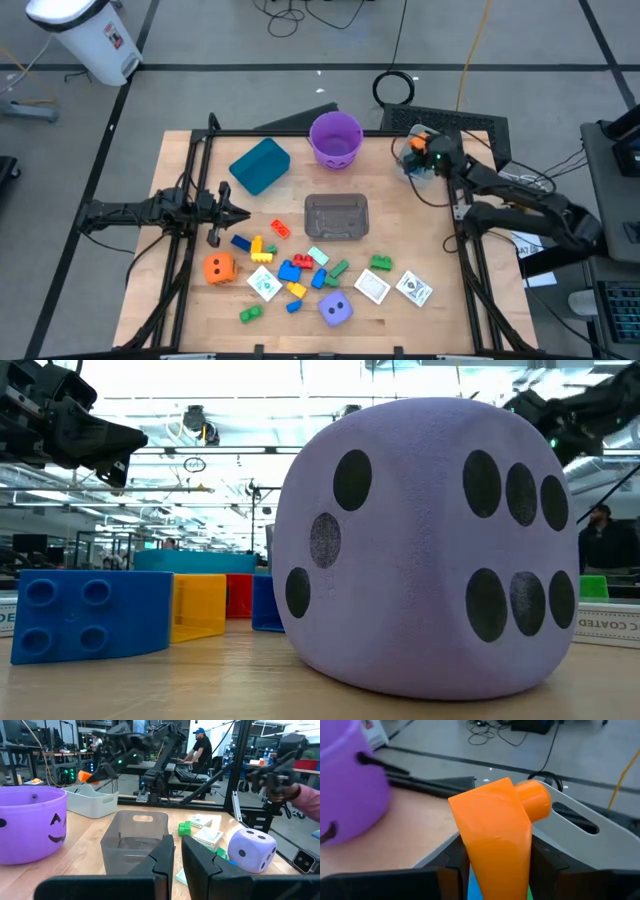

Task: Pick & Place Toys
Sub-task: Put the orange game piece into the white bin, then put the right green game piece into the white bin

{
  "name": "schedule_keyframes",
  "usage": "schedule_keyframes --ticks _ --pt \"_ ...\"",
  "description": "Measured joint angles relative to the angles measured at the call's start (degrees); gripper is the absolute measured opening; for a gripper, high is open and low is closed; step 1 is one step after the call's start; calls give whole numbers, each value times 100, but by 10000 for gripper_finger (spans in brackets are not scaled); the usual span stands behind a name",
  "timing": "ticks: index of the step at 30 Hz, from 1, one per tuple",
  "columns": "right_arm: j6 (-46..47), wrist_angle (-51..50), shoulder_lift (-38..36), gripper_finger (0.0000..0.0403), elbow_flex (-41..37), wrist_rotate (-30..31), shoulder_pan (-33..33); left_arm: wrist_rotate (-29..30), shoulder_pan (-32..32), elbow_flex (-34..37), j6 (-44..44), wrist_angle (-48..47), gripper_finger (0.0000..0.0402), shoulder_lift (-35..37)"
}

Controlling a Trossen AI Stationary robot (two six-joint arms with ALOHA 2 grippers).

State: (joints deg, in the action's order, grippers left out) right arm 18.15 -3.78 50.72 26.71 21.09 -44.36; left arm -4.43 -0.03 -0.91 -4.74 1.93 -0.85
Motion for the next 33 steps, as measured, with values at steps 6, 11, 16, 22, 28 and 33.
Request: schedule_keyframes --ticks 6,11,16,22,28,33 --pt "-28 976 378 117 -522 -642 -994 2 -1 0 1 0 42 -1" --pt "-216 1539 697 133 -635 -778 -1068 2 -1 0 1 1 42 -1" --pt "-348 1598 825 179 -637 -775 -1072 2 0 0 1 -10 42 1" --pt "-610 1599 802 239 -637 -779 -1071 2 -2 0 1 -11 42 -1" --pt "-735 1722 334 269 -640 -1654 -799 2 -1 0 1 -11 42 -1" --pt "-706 2026 -146 270 -639 -2046 182 2 0 0 1 -13 42 1"
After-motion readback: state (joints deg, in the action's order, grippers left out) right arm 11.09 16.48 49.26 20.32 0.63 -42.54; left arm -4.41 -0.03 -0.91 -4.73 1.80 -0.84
